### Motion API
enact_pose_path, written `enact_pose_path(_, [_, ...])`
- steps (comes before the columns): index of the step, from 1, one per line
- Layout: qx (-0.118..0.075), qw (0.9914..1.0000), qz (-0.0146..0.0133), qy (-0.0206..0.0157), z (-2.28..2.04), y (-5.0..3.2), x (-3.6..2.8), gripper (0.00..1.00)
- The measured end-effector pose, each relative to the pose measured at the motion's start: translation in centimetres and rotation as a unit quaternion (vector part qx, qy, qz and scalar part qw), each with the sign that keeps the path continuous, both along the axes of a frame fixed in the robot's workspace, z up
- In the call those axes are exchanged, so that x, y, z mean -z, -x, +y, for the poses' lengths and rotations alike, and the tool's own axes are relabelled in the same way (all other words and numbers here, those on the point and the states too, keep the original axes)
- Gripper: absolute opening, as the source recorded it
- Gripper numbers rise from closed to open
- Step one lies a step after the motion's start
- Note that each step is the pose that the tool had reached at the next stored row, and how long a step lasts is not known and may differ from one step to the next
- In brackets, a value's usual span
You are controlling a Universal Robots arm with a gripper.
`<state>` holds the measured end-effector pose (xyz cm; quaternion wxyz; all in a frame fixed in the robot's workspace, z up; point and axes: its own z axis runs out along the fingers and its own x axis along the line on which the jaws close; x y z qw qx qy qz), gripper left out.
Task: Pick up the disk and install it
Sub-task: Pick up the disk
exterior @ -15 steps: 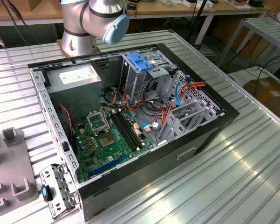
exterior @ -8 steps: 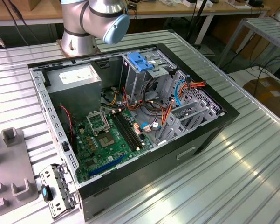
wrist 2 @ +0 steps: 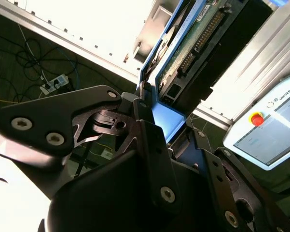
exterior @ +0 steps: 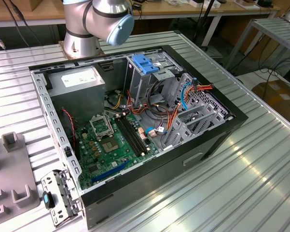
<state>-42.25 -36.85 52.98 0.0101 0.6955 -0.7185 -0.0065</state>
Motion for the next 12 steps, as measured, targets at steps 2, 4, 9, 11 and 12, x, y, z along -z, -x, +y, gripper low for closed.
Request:
enact_pose_path(2, [0.000, 1.00000, 0.0000, 0.0000, -0.01, -0.01, 0.00, 0.37])
enact_pose_path(4, [0.000, 1.00000, 0.0001, 0.0000, -0.02, -0.01, -0.01, 0.37])
enact_pose_path(9, [0.000, 1.00000, 0.0000, 0.0000, -0.13, -0.01, 0.01, 0.37])
enact_pose_path(11, [0.000, 1.00000, 0.0000, 0.0000, -0.17, -0.01, 0.01, 0.37])
enact_pose_path(12, [0.000, 1.00000, 0.0000, 0.0000, -0.19, -0.01, 0.02, 0.37])
